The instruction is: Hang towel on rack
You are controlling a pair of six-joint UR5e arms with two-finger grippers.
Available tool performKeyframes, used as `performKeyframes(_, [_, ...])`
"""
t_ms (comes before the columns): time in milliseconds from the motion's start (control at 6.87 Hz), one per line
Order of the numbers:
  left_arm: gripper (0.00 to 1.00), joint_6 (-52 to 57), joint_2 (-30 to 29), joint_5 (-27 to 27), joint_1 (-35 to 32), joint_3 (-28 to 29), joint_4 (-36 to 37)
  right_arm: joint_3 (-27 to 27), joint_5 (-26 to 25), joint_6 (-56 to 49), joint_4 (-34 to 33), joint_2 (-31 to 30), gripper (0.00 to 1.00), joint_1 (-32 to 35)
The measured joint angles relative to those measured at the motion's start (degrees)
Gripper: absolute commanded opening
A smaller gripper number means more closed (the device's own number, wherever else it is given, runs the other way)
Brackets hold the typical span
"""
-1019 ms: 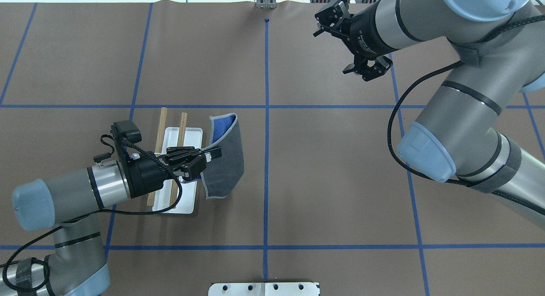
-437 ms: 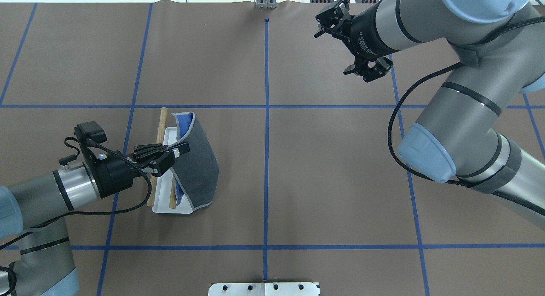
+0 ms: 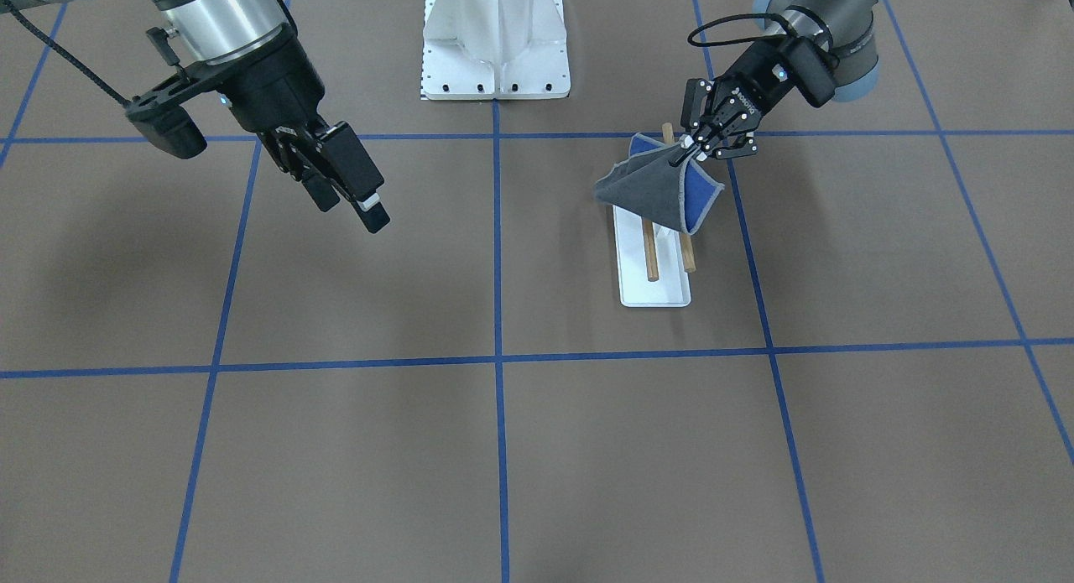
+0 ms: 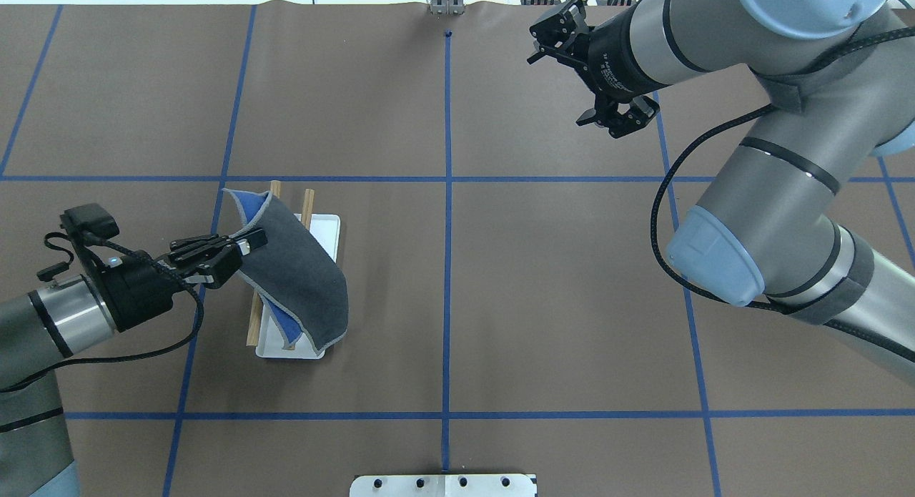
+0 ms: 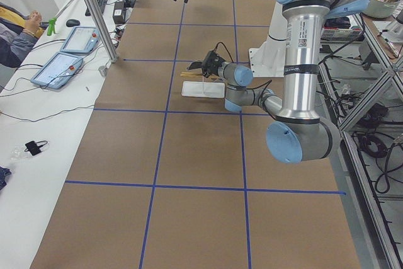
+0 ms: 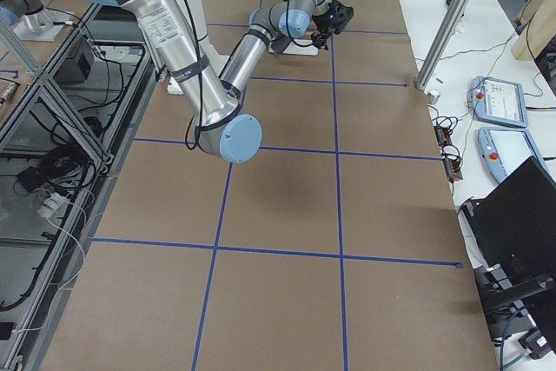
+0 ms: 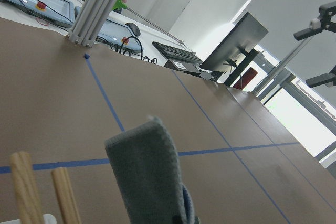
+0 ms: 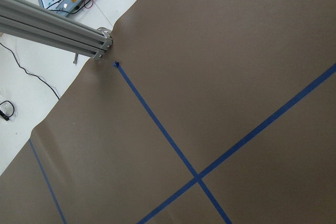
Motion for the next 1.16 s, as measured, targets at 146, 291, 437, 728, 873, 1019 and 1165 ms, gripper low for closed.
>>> performKeyframes(146, [0.00, -2.1, 1.6, 0.4, -0.8, -0.3, -0.3, -0.2, -0.4, -0.6, -0.1, -0.4, 1.00, 0.4])
performKeyframes(291, [0.00, -3.3, 3.0, 0.6, -1.8, -0.3, -0.4, -0.2, -0.7, -1.8, -0.3, -1.1, 1.00, 1.1])
performKeyframes(437, [0.00, -3.8, 4.1, 0.9, -2.7, -0.1, -0.4, -0.3, -0.6, -3.1, -0.4, -2.4, 1.00, 1.9])
performKeyframes(728, [0.03, -4.0, 4.7, 2.3, -3.4, 0.7, -0.4, -0.1, -0.2, -9.8, -0.4, -7.4, 1.00, 3.5])
performKeyframes(873, [0.09, -4.1, 4.7, 2.6, -3.4, 1.2, -0.4, 0.0, -0.1, -14.4, -0.4, -10.2, 1.00, 4.0])
performKeyframes(1019, [0.15, -4.5, 4.7, 2.7, -3.5, 1.5, -0.4, 0.0, 0.0, -18.2, -0.4, -12.3, 1.00, 4.5])
performKeyframes(1165, [0.24, -5.7, 4.7, 2.7, -3.5, 1.9, -0.4, 0.0, 0.0, -20.4, -0.4, -13.7, 1.00, 5.0])
